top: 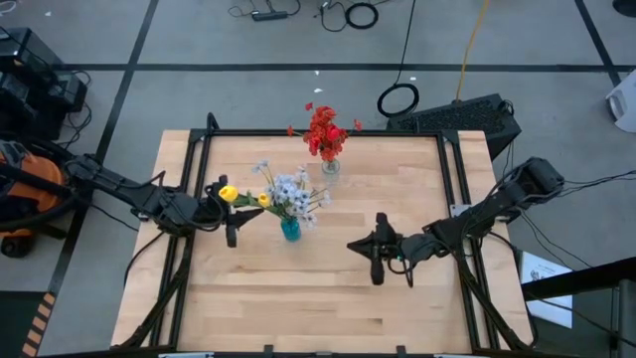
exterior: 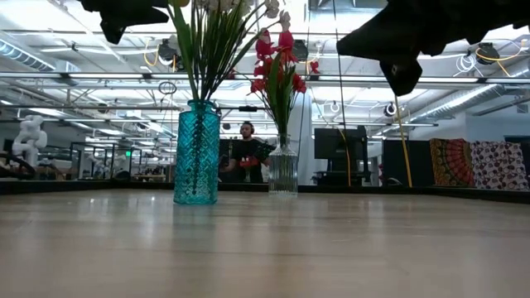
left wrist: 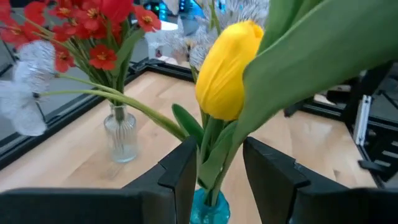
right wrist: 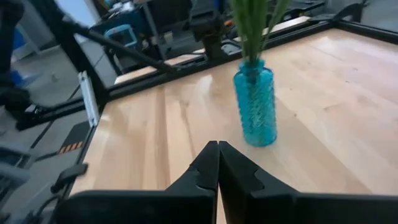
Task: Sort flowers into vase by color
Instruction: Put the yellow flower into the blue vase
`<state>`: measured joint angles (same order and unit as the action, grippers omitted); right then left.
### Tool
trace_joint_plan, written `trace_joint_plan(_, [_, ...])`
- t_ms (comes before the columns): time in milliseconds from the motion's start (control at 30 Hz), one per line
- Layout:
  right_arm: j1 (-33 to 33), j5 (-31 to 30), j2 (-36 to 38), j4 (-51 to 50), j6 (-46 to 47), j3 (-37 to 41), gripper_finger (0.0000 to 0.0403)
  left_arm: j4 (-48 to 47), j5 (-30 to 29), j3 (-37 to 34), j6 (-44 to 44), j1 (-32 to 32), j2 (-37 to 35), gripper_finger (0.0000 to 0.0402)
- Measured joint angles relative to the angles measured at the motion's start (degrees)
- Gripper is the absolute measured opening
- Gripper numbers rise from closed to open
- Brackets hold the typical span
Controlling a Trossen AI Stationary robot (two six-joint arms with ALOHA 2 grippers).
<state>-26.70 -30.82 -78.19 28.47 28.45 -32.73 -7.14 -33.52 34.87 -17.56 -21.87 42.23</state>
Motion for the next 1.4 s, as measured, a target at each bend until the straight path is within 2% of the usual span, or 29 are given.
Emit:
trace_joint_plan(200, [0.1, 1.2, 0.0, -0.1, -3.5, 0.0, 0.0, 2.6, -1.1, 0.0, 0.0, 0.0, 0.1, 0.0139])
trace_joint_plan(500, [0.8, 0.9, 0.0, -0.1, -3.7, 0.0, 0.0, 2.4, -1.0, 0.0, 0.0, 0.0, 0.1, 0.013])
trace_joint_plan(600, [0.9, 0.9, 0.0, -0.1, -3.7, 0.0, 0.0, 2.4, -0.8, 0.0, 0.0, 0.0, 0.2, 0.0108])
trace_joint_plan(833, [1.2, 0.8, 0.0, 0.0, -3.6, 0.0, 0.0, 2.3, 0.5, 0.0, 0.0, 0.0, 1.1, 0.0021])
trace_joint_plan(900, [1.2, 0.8, 0.0, 0.0, -3.6, 0.0, 0.0, 2.3, 0.5, 0.0, 0.0, 0.0, 1.3, 0.0008])
trace_joint_plan(1400, [2.8, 0.9, 0.0, 0.0, -3.8, 0.0, 0.0, 3.7, 0.4, 0.0, -0.1, 0.0, 1.3, 0.0013])
